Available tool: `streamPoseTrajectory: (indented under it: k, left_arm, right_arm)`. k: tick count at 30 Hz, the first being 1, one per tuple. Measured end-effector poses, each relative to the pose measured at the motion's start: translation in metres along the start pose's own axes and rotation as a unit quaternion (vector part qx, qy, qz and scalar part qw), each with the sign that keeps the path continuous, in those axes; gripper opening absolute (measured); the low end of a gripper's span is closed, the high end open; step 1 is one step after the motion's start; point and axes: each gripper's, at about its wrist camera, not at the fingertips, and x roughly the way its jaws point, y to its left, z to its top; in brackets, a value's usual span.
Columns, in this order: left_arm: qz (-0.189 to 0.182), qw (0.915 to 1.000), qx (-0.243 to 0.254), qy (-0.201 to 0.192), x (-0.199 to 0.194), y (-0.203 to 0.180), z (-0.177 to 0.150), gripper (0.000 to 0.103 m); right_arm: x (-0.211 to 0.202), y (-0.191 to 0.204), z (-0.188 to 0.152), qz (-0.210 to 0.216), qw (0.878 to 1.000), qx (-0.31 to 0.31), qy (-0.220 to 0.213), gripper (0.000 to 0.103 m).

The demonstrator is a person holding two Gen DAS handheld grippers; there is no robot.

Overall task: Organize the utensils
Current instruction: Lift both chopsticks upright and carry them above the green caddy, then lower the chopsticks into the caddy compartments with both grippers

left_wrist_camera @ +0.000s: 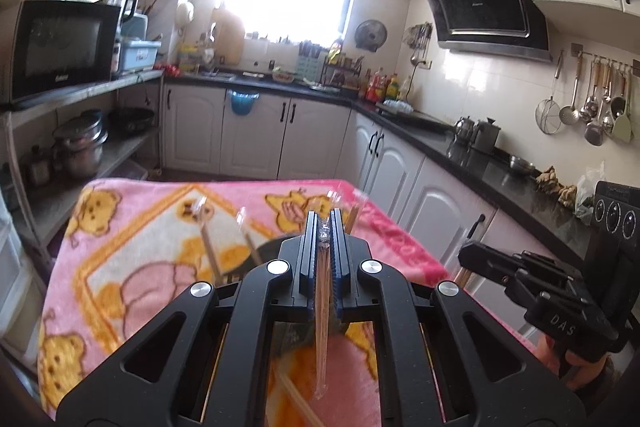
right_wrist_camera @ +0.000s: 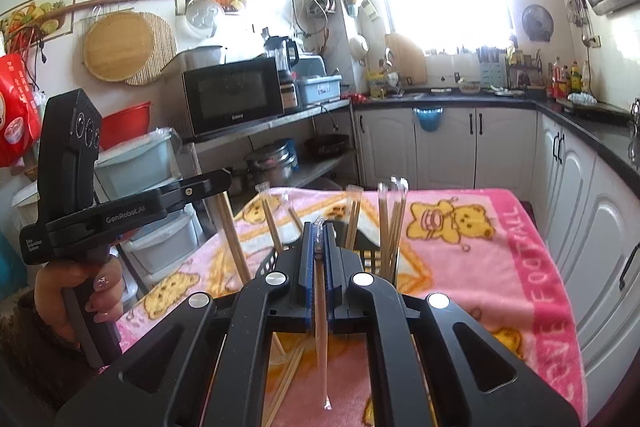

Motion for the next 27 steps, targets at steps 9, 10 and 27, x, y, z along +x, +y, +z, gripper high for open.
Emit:
streamPoseTrajectory:
  k: [9, 10, 27]
  left_arm:
    - [0.004, 0.9994, 0.007, -0.034, 0.004, -0.005, 0.04, 0.003]
    - [0.005, 0.9992, 0.006, -0.038, 0.004, -0.004, 0.044, 0.003]
    - [0.054, 0.9949, -0.008, -0.084, 0.007, 0.023, 0.087, 0.003]
  right_arm:
    - [0.001, -0.001, 0.031, -0.001, 0.999, -0.009, -0.032, 0.005]
    - [0.001, 0.0, 0.036, -0.002, 0.999, -0.011, -0.036, 0.005]
    - [0.027, -0.004, 0.101, -0.016, 0.995, -0.037, -0.092, 0.005]
